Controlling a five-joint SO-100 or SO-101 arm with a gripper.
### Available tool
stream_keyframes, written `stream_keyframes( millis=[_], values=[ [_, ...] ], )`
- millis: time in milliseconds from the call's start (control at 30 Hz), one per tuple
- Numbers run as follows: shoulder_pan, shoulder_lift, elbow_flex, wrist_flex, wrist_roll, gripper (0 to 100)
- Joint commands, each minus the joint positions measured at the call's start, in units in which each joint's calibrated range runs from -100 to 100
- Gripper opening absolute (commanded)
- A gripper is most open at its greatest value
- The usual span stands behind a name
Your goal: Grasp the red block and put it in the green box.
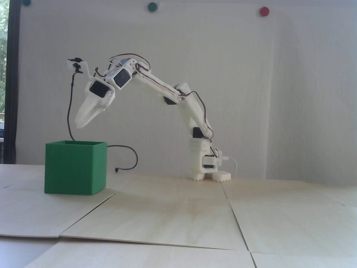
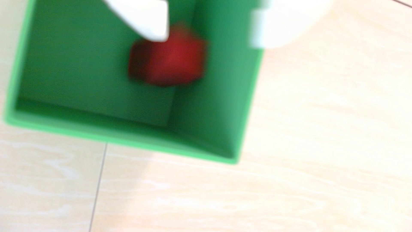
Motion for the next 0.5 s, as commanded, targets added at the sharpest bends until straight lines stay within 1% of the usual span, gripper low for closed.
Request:
stream_keyframes(
  millis=[0, 133, 367, 433, 467],
  values=[
    [0.0, -2.8, -4.6, 2.5, -0.1, 2],
    [-1.0, -7.1, -4.3, 10.3, 0.0, 2],
    [-7.5, -21.4, -3.7, 32.8, -0.1, 2],
    [-9.4, -25.1, -2.0, 32.5, 0.3, 2],
    [-10.7, -27.8, 0.1, 32.3, 1.8, 2]
  ],
)
